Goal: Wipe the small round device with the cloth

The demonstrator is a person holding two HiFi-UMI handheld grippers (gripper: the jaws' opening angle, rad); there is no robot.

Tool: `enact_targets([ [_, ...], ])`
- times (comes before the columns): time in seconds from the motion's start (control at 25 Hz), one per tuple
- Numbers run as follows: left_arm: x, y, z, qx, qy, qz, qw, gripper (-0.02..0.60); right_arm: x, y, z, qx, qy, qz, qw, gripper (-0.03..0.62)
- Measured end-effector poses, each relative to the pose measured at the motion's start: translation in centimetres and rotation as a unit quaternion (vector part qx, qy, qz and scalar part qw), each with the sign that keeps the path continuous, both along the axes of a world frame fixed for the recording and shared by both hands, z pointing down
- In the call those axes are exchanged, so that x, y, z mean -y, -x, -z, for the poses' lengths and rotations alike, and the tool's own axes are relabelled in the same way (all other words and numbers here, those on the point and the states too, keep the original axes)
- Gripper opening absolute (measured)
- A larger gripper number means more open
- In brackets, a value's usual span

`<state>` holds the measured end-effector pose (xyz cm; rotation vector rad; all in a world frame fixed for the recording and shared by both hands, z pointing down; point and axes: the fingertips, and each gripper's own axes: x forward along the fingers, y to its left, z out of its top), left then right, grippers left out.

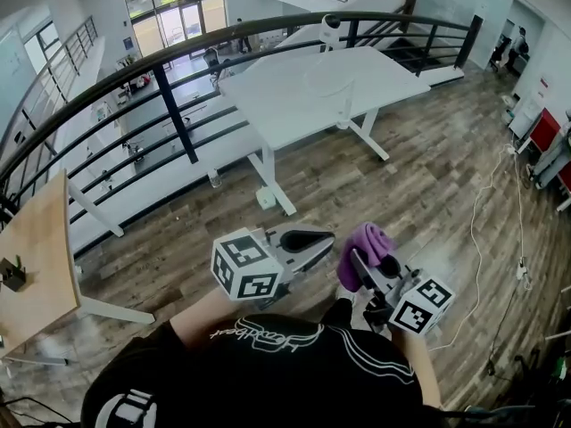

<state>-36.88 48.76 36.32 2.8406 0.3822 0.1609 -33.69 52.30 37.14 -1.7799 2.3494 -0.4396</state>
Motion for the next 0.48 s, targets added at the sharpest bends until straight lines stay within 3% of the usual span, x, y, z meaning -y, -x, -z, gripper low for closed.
enact_targets([
  [0.2, 3.4, -5.8, -1.3, 0.018, 0.003, 0.021, 0.9996, 0.008, 3.5, -6.0, -1.1, 0.022, -0.006, 0.020, 1.000, 0.058],
  [0.48, 8.7, -20.4, -3.1, 0.046, 0.016, 0.052, 0.9975, 0.006, 9.2, -21.2, -2.7, 0.043, 0.008, 0.043, 0.998, 0.058],
])
